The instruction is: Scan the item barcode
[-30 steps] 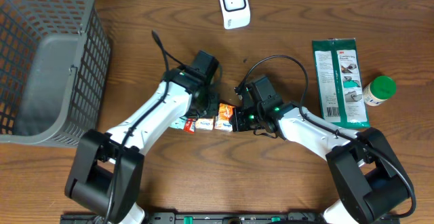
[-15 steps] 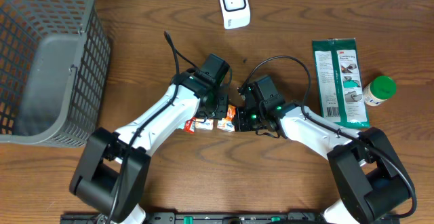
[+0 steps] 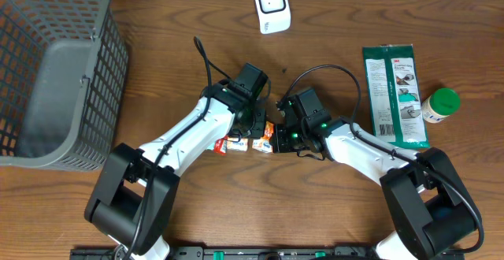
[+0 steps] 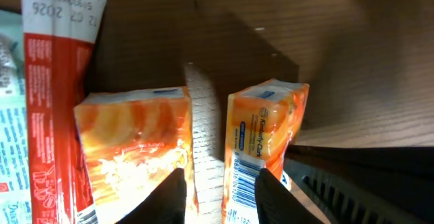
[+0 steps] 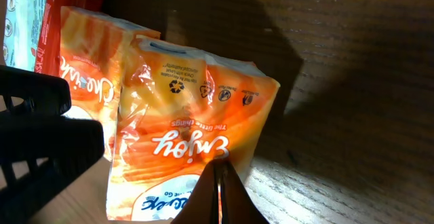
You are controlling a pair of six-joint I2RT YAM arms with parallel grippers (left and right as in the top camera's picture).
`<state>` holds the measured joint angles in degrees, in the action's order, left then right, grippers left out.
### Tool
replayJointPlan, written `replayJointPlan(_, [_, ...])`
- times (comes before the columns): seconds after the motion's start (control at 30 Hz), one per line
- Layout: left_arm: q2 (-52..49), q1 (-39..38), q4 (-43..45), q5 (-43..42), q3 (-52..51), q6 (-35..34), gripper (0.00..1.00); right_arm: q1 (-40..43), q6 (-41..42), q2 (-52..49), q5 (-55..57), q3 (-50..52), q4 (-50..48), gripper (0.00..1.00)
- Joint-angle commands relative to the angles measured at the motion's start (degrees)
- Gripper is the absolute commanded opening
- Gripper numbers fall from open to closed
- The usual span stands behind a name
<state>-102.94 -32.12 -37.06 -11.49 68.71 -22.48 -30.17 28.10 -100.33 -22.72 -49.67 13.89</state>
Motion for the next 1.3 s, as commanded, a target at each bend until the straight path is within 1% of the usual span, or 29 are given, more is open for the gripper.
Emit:
replayJointPlan(0.0, [-0.59,-0.72,-0.04,0.35,-0.24,-0.04,0.42,0.24,0.59,-0.24,0.98,1.09,0.26,0.01])
replayJointPlan(0.13, [-0.59,-1.53,0.28,0.37,-0.24,-0.04,0.45,0.31,0.59,-0.24,0.98,1.09,0.26,0.01])
replayJointPlan(0.63, [-0.83,-3.1,1.7,0.66,-0.24,-0.02,0.45,1.11,0.57,-0.24,0.09,1.09,0.22,0.01])
replayJointPlan(0.8, [-0.83,-3.08,2.08,3.06,-0.24,-0.04,0.45,1.73,0.13,-0.22,-1.55,1.09,-0.42,0.01])
replayJointPlan(0.87, [-0.83,-3.06,2.05,3.21,-0.24,-0.02,0.45,2.56,-0.07,-0.22,-3.32,1.09,-0.55,0.01])
replayJointPlan(0.97, [-0.83,-3.06,2.05,4.63,-0.24,-0.04,0.45,4.15,-2.49,-0.2,-8.24,1.09,-1.09,0.01])
replayJointPlan(1.1, [-0.83,-2.95,2.08,5.6,-0.24,-0.04,0.45,5.95,-2.49,-0.17,-12.09,1.09,-1.36,0.01])
replayJointPlan(1.27, [-0.83,-2.93,2.05,7.78,-0.24,-0.07,0.45,5.6,-2.51,-0.17,-12.74,1.09,-4.0,0.01])
